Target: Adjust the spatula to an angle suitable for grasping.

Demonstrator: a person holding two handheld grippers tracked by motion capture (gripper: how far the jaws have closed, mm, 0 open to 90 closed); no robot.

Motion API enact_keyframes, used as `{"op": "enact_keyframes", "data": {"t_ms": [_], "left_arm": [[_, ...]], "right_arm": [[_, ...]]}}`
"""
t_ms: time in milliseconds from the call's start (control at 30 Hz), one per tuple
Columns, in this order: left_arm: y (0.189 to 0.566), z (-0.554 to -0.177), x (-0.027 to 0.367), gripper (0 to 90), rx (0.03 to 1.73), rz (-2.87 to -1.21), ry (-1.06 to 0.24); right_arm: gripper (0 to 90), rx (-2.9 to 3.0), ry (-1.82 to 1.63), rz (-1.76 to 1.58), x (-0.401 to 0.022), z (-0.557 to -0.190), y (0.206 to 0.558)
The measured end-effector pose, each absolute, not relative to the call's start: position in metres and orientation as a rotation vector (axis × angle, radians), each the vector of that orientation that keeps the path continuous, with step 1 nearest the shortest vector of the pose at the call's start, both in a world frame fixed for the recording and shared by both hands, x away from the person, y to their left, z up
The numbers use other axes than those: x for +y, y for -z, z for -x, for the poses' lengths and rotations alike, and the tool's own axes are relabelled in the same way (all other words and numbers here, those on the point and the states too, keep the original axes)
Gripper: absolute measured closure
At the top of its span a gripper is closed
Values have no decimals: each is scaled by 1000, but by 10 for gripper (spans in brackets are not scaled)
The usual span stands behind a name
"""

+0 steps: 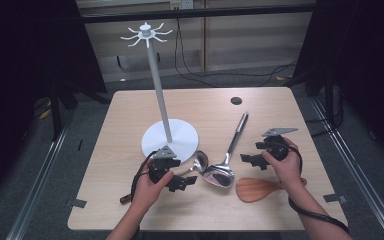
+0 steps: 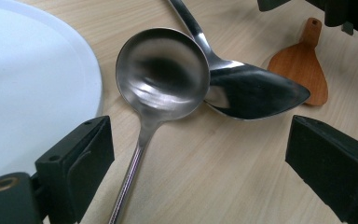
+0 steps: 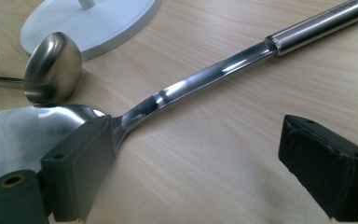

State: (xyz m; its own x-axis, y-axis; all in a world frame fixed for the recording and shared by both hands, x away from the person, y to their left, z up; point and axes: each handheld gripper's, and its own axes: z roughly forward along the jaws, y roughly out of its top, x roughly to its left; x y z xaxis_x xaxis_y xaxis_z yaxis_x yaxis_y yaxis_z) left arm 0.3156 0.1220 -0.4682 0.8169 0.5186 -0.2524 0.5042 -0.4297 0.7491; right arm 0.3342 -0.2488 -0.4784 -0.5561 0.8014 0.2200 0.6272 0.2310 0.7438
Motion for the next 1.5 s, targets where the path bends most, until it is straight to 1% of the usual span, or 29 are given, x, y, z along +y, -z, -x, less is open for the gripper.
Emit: {"op": "enact_keyframes", "data": {"t_ms": [333, 367, 433, 700, 767, 900, 1067, 1167, 1333, 1500], "left_arm": [[465, -316, 125, 77, 754, -2090, -34], [465, -316, 125, 77, 753, -2086, -34], [465, -316, 125, 77, 756, -2083, -35], [463, -313, 132, 77, 760, -2085, -51], [462, -313, 136, 77, 782, -2066, -56], [459, -310, 140, 77, 802, -2046, -68], [461, -305, 148, 77, 821, -2048, -81], [463, -301, 154, 77, 846, -2036, -83], [463, -297, 163, 77, 868, -2031, -97], [464, -297, 166, 77, 876, -2029, -99]], "right_arm": [[103, 2298, -1230, -1294, -240, -333, 474], [138, 2319, -1227, -1266, -237, -332, 473], [167, 2335, -1231, -1258, -235, -331, 473], [400, 2355, -1307, -1208, -222, -333, 470], [478, 2371, -1295, -1195, -216, -334, 469], [678, 2383, -1280, -1187, -204, -338, 470], [861, 2441, -1264, -1158, -189, -349, 475], [900, 2483, -1248, -1133, -177, -356, 479], [900, 2572, -1146, -1110, -161, -366, 494], [900, 2614, -1078, -1087, -158, -368, 500]]}}
